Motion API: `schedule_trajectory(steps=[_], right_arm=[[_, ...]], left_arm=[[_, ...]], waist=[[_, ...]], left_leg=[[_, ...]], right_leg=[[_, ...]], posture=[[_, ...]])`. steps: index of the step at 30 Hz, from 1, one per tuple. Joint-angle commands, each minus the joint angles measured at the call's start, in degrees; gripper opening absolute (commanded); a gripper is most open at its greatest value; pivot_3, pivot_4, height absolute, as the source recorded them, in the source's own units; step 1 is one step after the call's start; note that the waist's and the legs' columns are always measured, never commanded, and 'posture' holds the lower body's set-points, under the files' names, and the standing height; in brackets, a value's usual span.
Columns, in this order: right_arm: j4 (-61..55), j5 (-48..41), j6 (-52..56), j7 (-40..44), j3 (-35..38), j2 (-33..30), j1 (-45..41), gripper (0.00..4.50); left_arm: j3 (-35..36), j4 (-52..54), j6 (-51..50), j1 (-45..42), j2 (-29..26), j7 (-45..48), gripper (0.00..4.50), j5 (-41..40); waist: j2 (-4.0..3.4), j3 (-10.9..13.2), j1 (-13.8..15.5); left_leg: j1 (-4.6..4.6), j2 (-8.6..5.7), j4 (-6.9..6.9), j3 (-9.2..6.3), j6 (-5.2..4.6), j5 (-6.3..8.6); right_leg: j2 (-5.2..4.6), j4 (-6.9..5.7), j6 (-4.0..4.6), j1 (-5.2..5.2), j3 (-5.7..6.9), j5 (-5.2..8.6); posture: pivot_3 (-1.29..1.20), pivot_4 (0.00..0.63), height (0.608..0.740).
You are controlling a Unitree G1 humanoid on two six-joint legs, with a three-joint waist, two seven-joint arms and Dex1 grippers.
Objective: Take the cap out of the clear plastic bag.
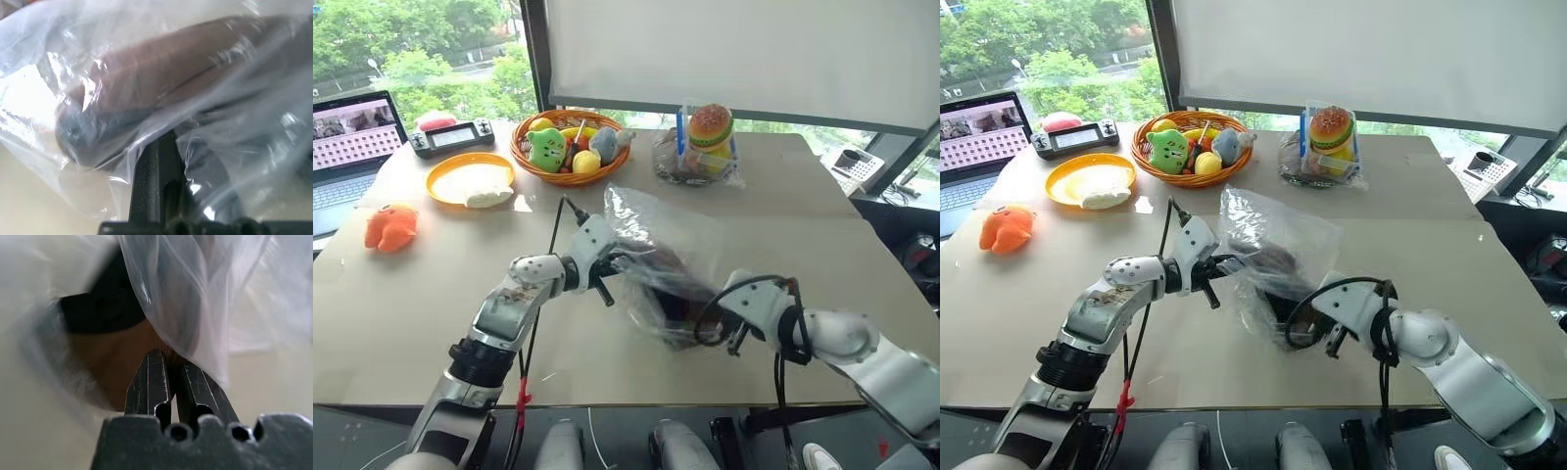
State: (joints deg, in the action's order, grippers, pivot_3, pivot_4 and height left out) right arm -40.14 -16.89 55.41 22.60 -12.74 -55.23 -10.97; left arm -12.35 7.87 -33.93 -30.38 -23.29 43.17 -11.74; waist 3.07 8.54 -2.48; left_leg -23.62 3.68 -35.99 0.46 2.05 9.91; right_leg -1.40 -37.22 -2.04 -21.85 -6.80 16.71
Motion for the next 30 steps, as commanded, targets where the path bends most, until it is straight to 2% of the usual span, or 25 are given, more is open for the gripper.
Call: schedule_trajectory(steps=[1,8,11,15,17,20,23,26,30], right_arm=[[7.1,9.2,1.2,-4.9,2.0,-2.6,-4.2,0.0],[4.2,20.3,-6.9,-5.7,-5.5,-0.7,-12.7,0.0],[5.1,28.8,-13.3,-6.6,-7.4,-2.3,-16.4,0.0],[6.8,41.3,-24.5,-8.0,-11.4,-3.9,-16.5,0.0],[7.0,45.9,-29.3,-9.1,-13.0,-3.3,-13.8,0.0],[8.7,52.8,-37.4,-12.6,-18.4,-2.0,-2.8,0.0],[12.0,56.3,-42.3,-12.7,-19.8,-0.1,2.8,0.0],[14.5,58.2,-45.0,-13.2,-18.4,2.1,5.6,0.0],[13.9,56.3,-47.8,-15.3,-11.3,4.6,7.9,0.0]], left_arm=[[1.1,3.6,-1.5,0.7,-0.2,-1.2,0.09,-0.7],[0.4,3.6,-2.4,0.0,0.7,-2.0,0.09,-0.7],[0.4,2.9,-1.9,-0.5,1.5,-2.4,0.09,-0.8],[0.6,1.8,-1.2,-0.9,2.7,-2.6,0.09,-1.1],[0.7,1.4,-1.4,-1.1,3.3,-2.5,0.09,-1.7],[0.8,1.6,-2.5,-1.2,4.2,-2.2,0.09,-2.8],[0.3,1.8,-2.6,-1.0,4.2,-2.1,0.09,-2.8],[0.1,2.4,-2.9,-0.7,4.3,-2.1,0.09,-2.8],[0.0,2.6,-3.0,-0.7,4.1,-2.3,0.09,-2.5]], waist=[[-0.36,0.0,-0.1],[-0.49,0.1,0.2],[-0.58,0.1,0.3],[-0.62,0.1,0.6],[-0.62,0.1,0.8],[-0.59,0.1,1.4],[-0.63,0.1,1.8],[-0.64,0.1,1.6],[-0.64,0.1,1.7]], left_leg=[[-0.21,-0.01,0.0,0.04,-0.04,-0.03],[-0.81,-0.08,0.03,-0.05,-0.11,-0.07],[-0.83,-0.13,-0.02,-0.04,-0.11,-0.07],[-0.99,-0.17,-0.01,-0.05,-0.11,-0.07],[-1.13,-0.18,0.01,-0.03,-0.11,-0.07],[-1.45,-0.19,0.01,-0.07,-0.11,-0.07],[-1.57,-0.3,0.02,-0.08,-0.11,-0.07],[-1.6,-0.41,-0.15,-0.08,-0.11,-0.07],[-1.52,-0.45,-0.42,-0.16,-0.12,-0.08]], right_leg=[[0.01,-0.02,-0.34,-0.18,-0.05,-0.2],[0.08,0.02,-0.5,-0.68,-0.08,-0.3],[0.05,0.01,-0.59,-0.7,-0.08,-0.27],[0.01,0.01,-0.59,-0.87,-0.06,-0.26],[0.01,-0.01,-0.45,-1.05,-0.09,-0.35],[0.02,-0.06,-0.29,-1.32,-0.07,-0.44],[-0.06,-0.06,-0.3,-1.41,-0.09,-0.43],[-0.17,-0.13,-0.39,-1.37,-0.12,-0.45],[-0.16,-0.48,-0.45,-1.28,-0.08,-0.45]], posture=[[0.0,0.15,0.74],[0.0,0.15,0.74],[0.0,0.15,0.74],[0.0,0.15,0.74],[0.0,0.15,0.74],[0.0,0.15,0.74],[0.0,0.15,0.74],[0.0,0.15,0.74],[0.0,0.15,0.74]])
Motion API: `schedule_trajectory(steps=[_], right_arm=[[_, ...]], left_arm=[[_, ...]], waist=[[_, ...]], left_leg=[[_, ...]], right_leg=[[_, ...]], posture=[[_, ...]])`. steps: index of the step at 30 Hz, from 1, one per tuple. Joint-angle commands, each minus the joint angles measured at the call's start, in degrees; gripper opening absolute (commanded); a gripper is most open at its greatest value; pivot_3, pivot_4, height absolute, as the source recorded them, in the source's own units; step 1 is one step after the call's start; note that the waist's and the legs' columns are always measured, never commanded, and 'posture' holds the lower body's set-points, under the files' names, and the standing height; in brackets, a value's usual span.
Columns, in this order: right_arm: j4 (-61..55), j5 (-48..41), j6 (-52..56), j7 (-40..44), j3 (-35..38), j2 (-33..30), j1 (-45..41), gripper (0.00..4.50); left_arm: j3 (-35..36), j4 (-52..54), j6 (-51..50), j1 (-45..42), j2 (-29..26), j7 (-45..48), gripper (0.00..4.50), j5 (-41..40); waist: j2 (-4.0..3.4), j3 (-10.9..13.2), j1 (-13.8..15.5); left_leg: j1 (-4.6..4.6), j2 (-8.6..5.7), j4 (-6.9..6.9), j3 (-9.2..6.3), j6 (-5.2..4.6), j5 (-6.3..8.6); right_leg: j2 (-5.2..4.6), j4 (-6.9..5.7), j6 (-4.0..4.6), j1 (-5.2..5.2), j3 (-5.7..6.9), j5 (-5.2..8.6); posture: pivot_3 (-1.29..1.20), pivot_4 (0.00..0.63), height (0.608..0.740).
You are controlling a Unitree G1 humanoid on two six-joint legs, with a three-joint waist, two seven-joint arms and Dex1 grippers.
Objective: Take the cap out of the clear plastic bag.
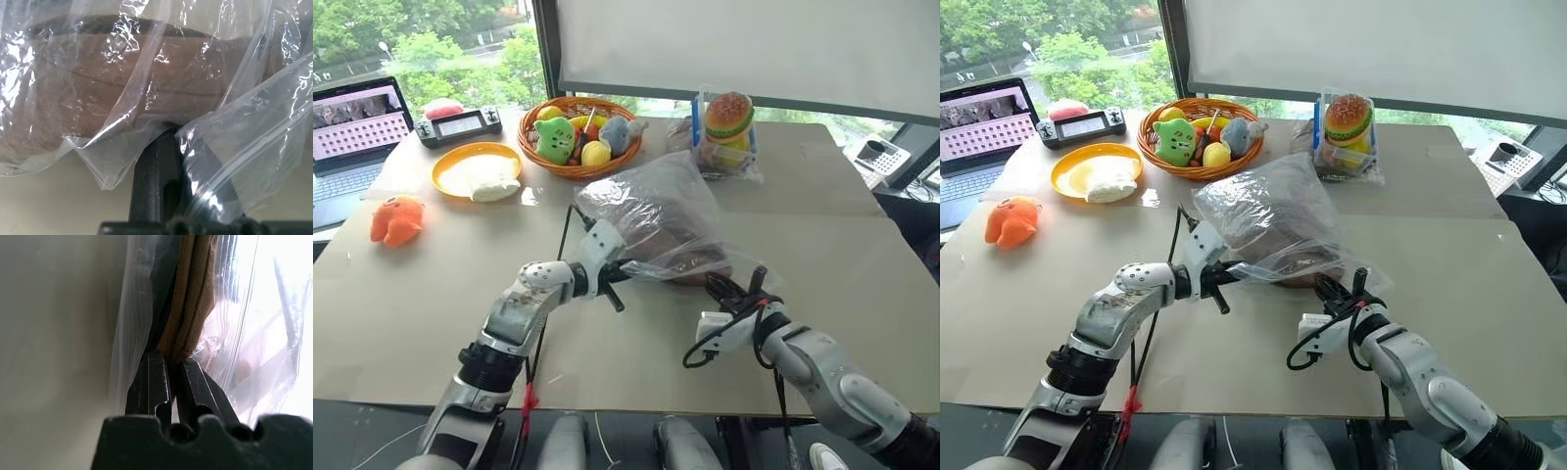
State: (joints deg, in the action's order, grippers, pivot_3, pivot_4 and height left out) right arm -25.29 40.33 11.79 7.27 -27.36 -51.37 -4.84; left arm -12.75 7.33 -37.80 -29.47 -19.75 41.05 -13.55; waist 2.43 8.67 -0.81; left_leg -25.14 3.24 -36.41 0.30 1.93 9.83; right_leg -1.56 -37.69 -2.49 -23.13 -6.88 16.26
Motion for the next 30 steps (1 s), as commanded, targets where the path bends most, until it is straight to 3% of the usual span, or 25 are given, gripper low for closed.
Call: schedule_trajectory(steps=[1,9,13,17,21,27,30], right_arm=[[-2.4,-0.9,-5.6,0.3,4.8,0.5,2.0,0.0],[-14.7,-4.7,-18.3,3.6,12.4,-0.9,13.0,0.0],[-17.8,-13.6,-26.2,5.9,18.2,-2.0,20.1,0.0],[-19.8,-22.6,-26.7,11.6,24.6,-2.1,18.9,0.0],[-20.6,-21.2,-28.0,15.6,22.0,-0.6,19.0,0.0],[-18.0,-17.8,-33.4,19.4,19.1,-1.3,24.9,0.0],[-18.0,-22.1,-34.4,22.8,19.3,-3.3,29.3,0.0]], left_arm=[[0.4,3.1,0.7,-1.5,0.5,-0.2,0.09,-0.7],[0.2,1.6,1.2,-2.0,0.5,-0.2,0.09,-0.3],[0.1,0.5,1.7,-2.4,0.3,0.3,0.09,-0.1],[-0.2,-0.2,2.1,-2.2,0.1,0.9,0.09,0.2],[-0.2,-0.9,2.3,-2.6,0.4,0.9,0.09,0.3],[0.1,-1.6,2.7,-2.7,0.6,0.9,0.09,0.3],[0.3,-1.8,2.9,-2.6,0.5,0.9,0.09,0.3]], waist=[[0.0,0.0,0.0],[-0.01,0.0,0.0],[0.0,0.0,0.0],[0.01,0.0,-0.5],[0.02,0.0,-0.4],[0.02,0.0,-0.1],[0.02,0.0,0.0]], left_leg=[[0.01,-0.04,-0.03,-0.03,-0.03,-0.02],[-0.01,-0.13,-0.08,-0.13,-0.03,-0.01],[0.0,-0.2,-0.15,-0.17,-0.03,-0.01],[0.07,-0.2,-0.29,-0.18,-0.04,-0.02],[0.64,-0.2,-0.26,-0.26,-0.04,0.0],[0.71,-0.25,-0.24,-0.25,-0.04,0.01],[0.74,-0.26,-0.24,-0.25,-0.04,0.01]], right_leg=[[0.0,-0.08,-0.03,0.0,0.0,0.02],[-0.03,-0.27,-0.04,-0.02,-0.01,0.13],[-0.09,-0.28,-0.07,0.08,0.01,0.15],[-0.08,-0.33,-0.12,0.17,-0.02,0.16],[-0.07,-0.3,-0.28,0.75,0.05,0.35],[-0.12,-0.29,-0.46,0.84,0.04,0.5],[-0.14,-0.3,-0.46,0.87,0.05,0.52]], posture=[[0.0,0.15,0.74],[0.0,0.15,0.74],[0.0,0.15,0.74],[0.0,0.15,0.74],[0.0,0.15,0.74],[0.0,0.15,0.74],[0.0,0.15,0.74]])
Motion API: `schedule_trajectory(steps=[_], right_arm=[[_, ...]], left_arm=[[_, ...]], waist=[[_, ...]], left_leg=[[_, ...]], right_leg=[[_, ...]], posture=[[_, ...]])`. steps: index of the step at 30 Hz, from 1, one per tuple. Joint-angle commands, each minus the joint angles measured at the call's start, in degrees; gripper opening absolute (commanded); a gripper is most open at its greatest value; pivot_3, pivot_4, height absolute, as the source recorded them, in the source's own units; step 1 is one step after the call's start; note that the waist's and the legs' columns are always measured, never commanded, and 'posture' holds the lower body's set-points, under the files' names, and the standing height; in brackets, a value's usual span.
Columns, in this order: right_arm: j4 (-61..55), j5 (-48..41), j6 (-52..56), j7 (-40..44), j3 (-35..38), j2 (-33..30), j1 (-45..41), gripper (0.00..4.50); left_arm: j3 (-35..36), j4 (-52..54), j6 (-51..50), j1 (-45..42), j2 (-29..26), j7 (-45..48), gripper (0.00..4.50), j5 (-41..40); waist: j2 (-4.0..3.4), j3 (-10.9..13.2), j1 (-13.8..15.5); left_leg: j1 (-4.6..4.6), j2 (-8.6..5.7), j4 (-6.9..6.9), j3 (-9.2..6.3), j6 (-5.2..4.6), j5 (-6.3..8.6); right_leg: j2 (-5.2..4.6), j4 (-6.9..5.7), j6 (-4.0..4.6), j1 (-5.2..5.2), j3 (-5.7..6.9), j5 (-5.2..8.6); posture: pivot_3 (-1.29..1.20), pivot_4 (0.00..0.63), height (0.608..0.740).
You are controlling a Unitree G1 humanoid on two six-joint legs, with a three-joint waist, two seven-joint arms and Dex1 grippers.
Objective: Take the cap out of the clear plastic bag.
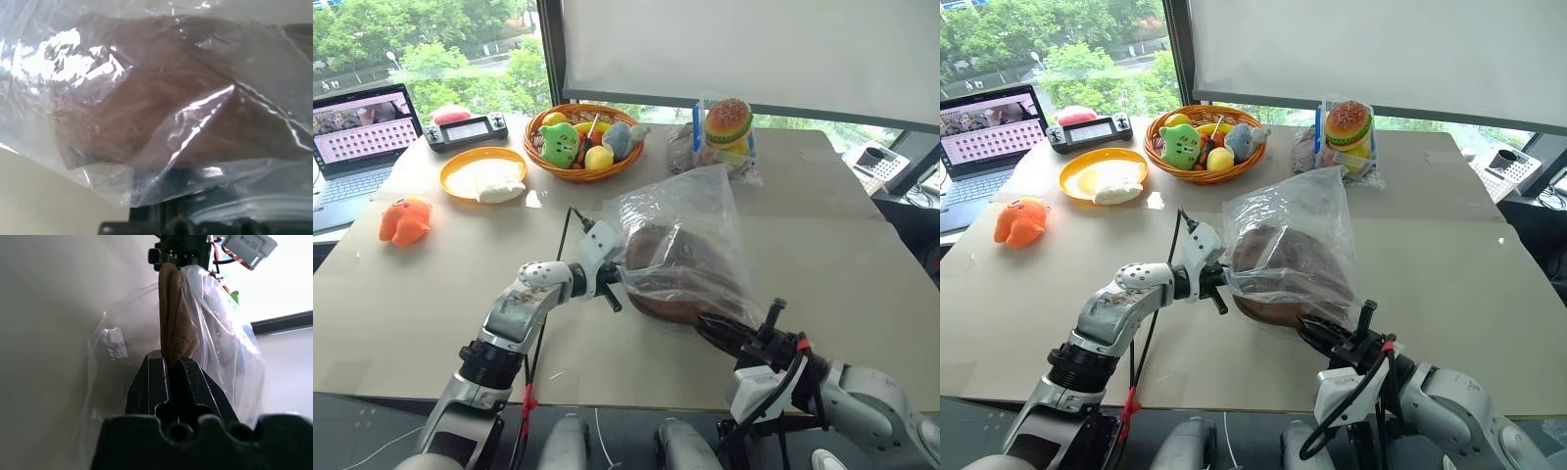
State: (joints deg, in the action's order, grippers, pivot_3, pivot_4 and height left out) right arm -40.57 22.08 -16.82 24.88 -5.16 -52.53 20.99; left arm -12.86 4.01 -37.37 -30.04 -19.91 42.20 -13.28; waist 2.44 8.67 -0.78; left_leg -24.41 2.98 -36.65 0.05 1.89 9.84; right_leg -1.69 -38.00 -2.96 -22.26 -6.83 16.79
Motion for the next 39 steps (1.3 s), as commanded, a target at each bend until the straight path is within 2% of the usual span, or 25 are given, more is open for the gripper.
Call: schedule_trajectory(steps=[1,5,8,10,11,13,14,18,20,22,27,30,34,39], right_arm=[[-3.4,-7.3,-4.4,6.7,-2.1,-2.6,4.4,0.0],[-7.7,-21.9,2.6,12.0,2.6,-3.8,4.1,0.0],[-12.7,-43.3,14.3,13.1,10.2,-5.3,-0.6,0.0],[-14.2,-54.3,19.6,12.6,14.7,-6.1,-3.5,0.0],[-14.7,-63.7,22.2,12.4,18.5,-7.8,-3.6,0.0],[-15.5,-75.2,26.5,12.3,23.7,-9.8,-3.6,0.0],[-15.5,-84.4,28.1,12.9,27.6,-10.8,-2.2,0.0],[-14.4,-110.9,31.6,15.6,39.1,-10.0,0.3,0.0],[-10.9,-120.9,29.9,10.2,40.3,-6.7,-4.3,0.0],[-7.0,-124.9,28.7,3.8,39.6,-3.7,-9.6,0.0],[-0.6,-122.9,26.6,-13.6,35.7,3.1,-23.2,0.0],[2.4,-111.9,27.6,-21.2,33.4,4.6,-28.0,0.0],[3.3,-81.8,28.4,-22.4,28.4,1.1,-28.7,0.0],[5.2,-33.3,19.8,-17.3,9.7,-9.7,-20.4,0.0]], left_arm=[[0.4,1.5,2.4,-2.0,0.6,-0.2,0.09,0.0],[0.4,1.8,2.5,-1.5,0.4,-0.2,0.09,0.2],[0.2,1.9,2.5,-1.3,0.5,-0.1,0.09,0.3],[0.2,1.9,2.6,-1.3,0.5,-0.1,0.09,0.4],[0.2,1.8,2.6,-1.3,0.5,-0.2,0.09,0.4],[0.2,1.8,2.7,-1.3,0.5,-0.2,0.09,0.4],[0.2,1.8,2.7,-1.2,0.6,-0.3,0.09,0.4],[0.1,1.9,2.8,-1.1,0.6,-0.3,0.09,0.4],[0.1,1.8,3.1,-1.1,0.5,-0.3,0.09,0.6],[-0.1,1.7,3.4,-1.1,0.4,-0.2,0.09,0.7],[-0.9,2.2,7.0,0.0,-1.1,0.7,0.09,2.3],[-0.6,2.5,11.8,1.4,-3.1,1.8,0.09,3.6],[-1.4,-1.3,21.6,1.5,-6.3,2.0,0.09,8.6],[-2.4,-7.9,31.4,0.8,-9.5,1.7,0.09,14.1]], waist=[[0.0,0.0,0.0],[0.02,0.0,-0.4],[0.01,0.0,-0.5],[0.05,0.0,-0.6],[0.06,0.0,-0.5],[0.1,0.1,-0.2],[0.13,0.1,0.0],[0.16,0.1,0.1],[0.25,0.1,0.0],[0.26,0.1,-0.4],[0.26,0.1,-0.5],[0.15,0.1,-0.7],[0.11,0.1,-0.4],[-0.15,0.1,0.0]], left_leg=[[0.0,0.01,0.01,0.0,-0.01,0.0],[0.09,-0.01,0.0,0.0,-0.01,0.0],[0.14,0.01,0.0,-0.04,-0.01,0.0],[0.14,0.01,0.0,-0.05,-0.01,0.0],[0.13,0.0,0.0,-0.06,-0.01,0.0],[0.09,0.0,0.0,-0.09,-0.01,0.01],[0.06,-0.01,0.01,-0.11,-0.03,0.01],[-0.17,-0.09,0.01,-0.2,-0.13,0.08],[-0.24,-0.1,0.0,-0.22,-0.15,0.09],[-0.23,-0.11,-0.02,-0.25,-0.15,0.09],[-0.13,-0.12,-0.03,-0.23,-0.16,0.08],[-0.19,-0.11,0.01,-0.21,-0.16,0.08],[-0.3,-0.12,0.15,-0.19,-0.16,0.08],[-0.23,-0.15,0.15,-0.1,-0.16,0.08]], right_leg=[[0.0,0.01,0.01,0.0,0.01,0.01],[0.0,0.0,0.0,0.11,-0.05,0.0],[0.02,-0.06,0.01,0.12,-0.03,0.01],[0.02,-0.06,0.01,0.18,-0.04,0.0],[0.02,-0.04,0.01,0.18,-0.04,-0.01],[0.0,-0.01,0.04,0.19,-0.01,-0.02],[0.01,0.0,0.1,0.21,0.0,-0.04],[-0.01,0.11,0.28,0.18,-0.04,-0.09],[-0.01,0.19,0.27,0.18,-0.03,-0.1],[0.0,0.18,0.26,0.18,-0.05,-0.11],[0.01,0.14,0.21,0.19,-0.09,-0.1],[0.01,0.11,0.29,0.08,-0.14,-0.12],[0.0,0.12,0.32,-0.1,-0.13,-0.1],[-0.04,0.11,0.35,-0.11,-0.15,-0.08]], posture=[[0.0,0.15,0.74],[0.0,0.15,0.74],[0.0,0.15,0.74],[0.0,0.15,0.74],[0.0,0.15,0.74],[0.0,0.15,0.74],[0.0,0.15,0.74],[0.0,0.15,0.74],[0.0,0.15,0.74],[0.0,0.15,0.74],[0.0,0.15,0.74],[0.0,0.15,0.74],[0.0,0.15,0.74],[0.0,0.15,0.74]])
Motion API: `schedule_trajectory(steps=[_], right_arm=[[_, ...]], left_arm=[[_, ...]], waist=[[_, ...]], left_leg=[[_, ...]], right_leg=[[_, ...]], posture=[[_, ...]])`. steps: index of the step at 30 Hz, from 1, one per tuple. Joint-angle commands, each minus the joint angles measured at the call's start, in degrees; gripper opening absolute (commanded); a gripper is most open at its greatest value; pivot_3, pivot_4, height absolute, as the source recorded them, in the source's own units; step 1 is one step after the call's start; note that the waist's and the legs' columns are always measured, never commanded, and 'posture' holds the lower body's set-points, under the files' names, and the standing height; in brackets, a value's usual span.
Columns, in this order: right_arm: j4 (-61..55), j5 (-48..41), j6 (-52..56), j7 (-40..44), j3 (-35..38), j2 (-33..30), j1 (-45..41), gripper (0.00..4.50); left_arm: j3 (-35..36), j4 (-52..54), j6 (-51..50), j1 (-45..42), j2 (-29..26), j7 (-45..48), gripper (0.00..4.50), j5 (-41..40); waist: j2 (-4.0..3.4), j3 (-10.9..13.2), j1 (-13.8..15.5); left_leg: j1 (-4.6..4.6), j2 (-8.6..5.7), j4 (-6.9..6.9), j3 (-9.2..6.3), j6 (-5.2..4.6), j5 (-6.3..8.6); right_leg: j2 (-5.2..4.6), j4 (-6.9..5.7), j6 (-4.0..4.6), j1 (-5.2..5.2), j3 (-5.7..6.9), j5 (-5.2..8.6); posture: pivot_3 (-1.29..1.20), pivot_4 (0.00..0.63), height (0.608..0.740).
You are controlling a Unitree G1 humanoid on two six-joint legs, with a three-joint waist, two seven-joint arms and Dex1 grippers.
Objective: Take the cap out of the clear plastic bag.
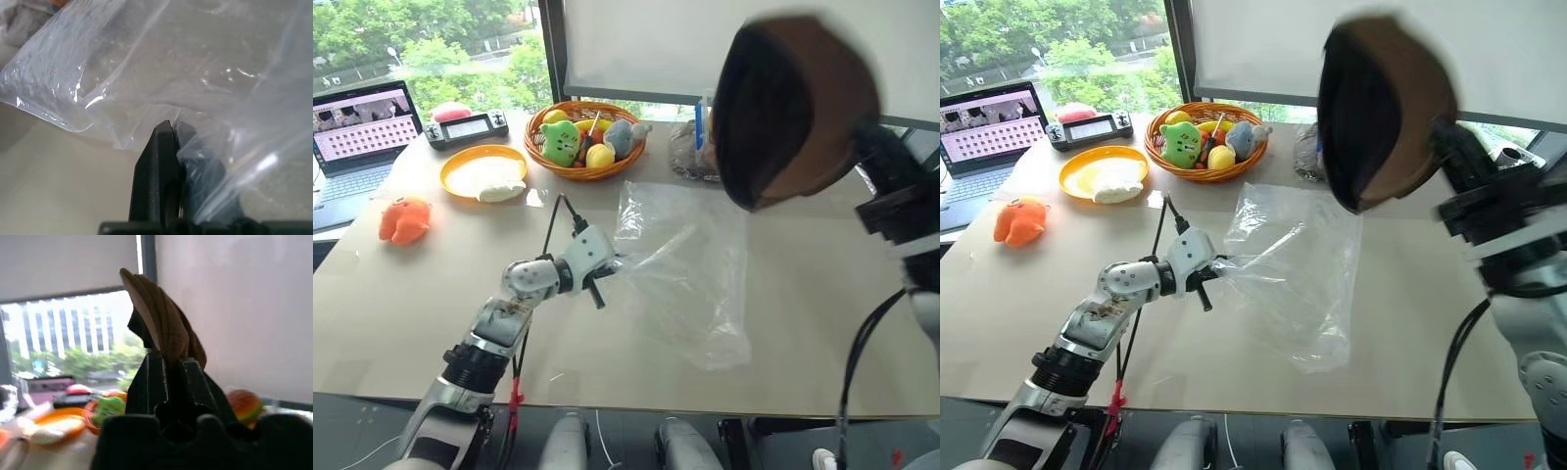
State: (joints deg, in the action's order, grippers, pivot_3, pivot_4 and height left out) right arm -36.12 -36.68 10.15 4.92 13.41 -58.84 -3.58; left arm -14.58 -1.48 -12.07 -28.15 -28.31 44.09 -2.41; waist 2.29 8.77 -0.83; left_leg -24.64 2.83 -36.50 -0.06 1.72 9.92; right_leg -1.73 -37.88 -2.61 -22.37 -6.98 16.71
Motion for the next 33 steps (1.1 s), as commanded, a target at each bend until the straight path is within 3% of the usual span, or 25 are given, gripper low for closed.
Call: schedule_trajectory(steps=[1,4,9,10,11,21,25,29,33], right_arm=[[2.4,31.9,-9.2,3.1,-11.8,-3.9,6.1,0.0],[8.2,44.8,-13.7,4.6,-19.1,-3.2,10.4,0.0],[13.8,47.3,-15.6,7.7,-22.8,4.0,13.8,0.0],[14.4,46.9,-15.0,8.3,-22.3,5.3,14.0,0.87],[14.9,45.6,-14.1,9.1,-21.6,6.7,14.4,1.03],[14.5,35.9,-8.1,19.5,-17.2,14.4,14.1,4.48],[11.6,27.1,-2.5,24.2,-12.6,15.7,15.3,4.5],[3.6,3.9,11.1,29.9,1.9,14.6,17.9,4.5],[2.9,-9.1,17.4,32.2,13.6,13.8,18.7,4.5]], left_arm=[[-0.8,-3.4,7.3,-1.2,-1.3,-0.4,0.09,4.0],[-0.8,-6.0,9.9,-0.5,-1.4,-0.5,0.09,5.4],[-0.7,-6.6,10.7,1.9,-1.1,0.8,0.09,5.3],[-0.4,-6.7,10.8,2.2,-0.9,0.9,0.61,5.1],[-0.2,-6.7,10.8,2.7,-0.9,1.3,0.75,4.7],[1.2,-2.3,9.9,6.2,-2.0,7.1,4.37,0.2],[4.3,2.9,6.3,7.7,-3.2,12.2,4.46,-7.2],[13.9,10.7,-17.5,7.2,-9.1,18.7,4.46,-28.2],[22.2,8.2,-34.3,4.5,-13.9,18.8,4.46,-40.9]], waist=[[0.0,0.0,0.1],[0.0,0.0,0.2],[-0.02,0.0,-0.2],[-0.01,0.0,-0.3],[-0.01,0.0,-0.3],[-0.02,0.0,-0.2],[-0.02,0.0,-0.2],[-0.06,0.0,-0.4],[-0.07,0.0,-0.9]], left_leg=[[0.0,0.0,0.0,0.0,0.0,0.0],[-0.05,-0.02,-0.02,0.03,0.0,0.0],[-0.02,-0.02,-0.06,0.05,0.0,0.0],[0.01,-0.03,-0.06,0.06,0.0,0.0],[0.04,-0.01,-0.06,0.05,0.0,0.0],[0.19,0.0,-0.09,0.05,0.01,0.01],[0.17,0.01,-0.08,0.04,0.01,0.01],[0.07,0.04,-0.08,0.02,0.0,0.01],[0.28,0.08,-0.08,-0.02,0.0,0.01]], right_leg=[[0.0,0.01,0.01,0.0,0.01,0.02],[-0.02,0.09,-0.01,0.02,0.03,0.02],[-0.03,-0.01,-0.03,0.04,0.01,0.02],[-0.03,-0.06,-0.03,0.04,-0.03,0.02],[-0.01,-0.07,-0.02,0.08,-0.02,0.02],[-0.01,-0.11,-0.03,0.21,-0.01,0.03],[-0.01,-0.13,-0.01,0.18,0.0,0.04],[-0.01,-0.17,0.0,0.11,0.03,0.05],[0.0,-0.18,-0.4,0.28,0.08,0.31]], posture=[[0.0,0.15,0.74],[0.0,0.15,0.74],[0.0,0.15,0.74],[0.0,0.15,0.74],[0.0,0.15,0.74],[0.0,0.15,0.74],[0.0,0.15,0.74],[0.0,0.15,0.74],[0.0,0.15,0.74]])
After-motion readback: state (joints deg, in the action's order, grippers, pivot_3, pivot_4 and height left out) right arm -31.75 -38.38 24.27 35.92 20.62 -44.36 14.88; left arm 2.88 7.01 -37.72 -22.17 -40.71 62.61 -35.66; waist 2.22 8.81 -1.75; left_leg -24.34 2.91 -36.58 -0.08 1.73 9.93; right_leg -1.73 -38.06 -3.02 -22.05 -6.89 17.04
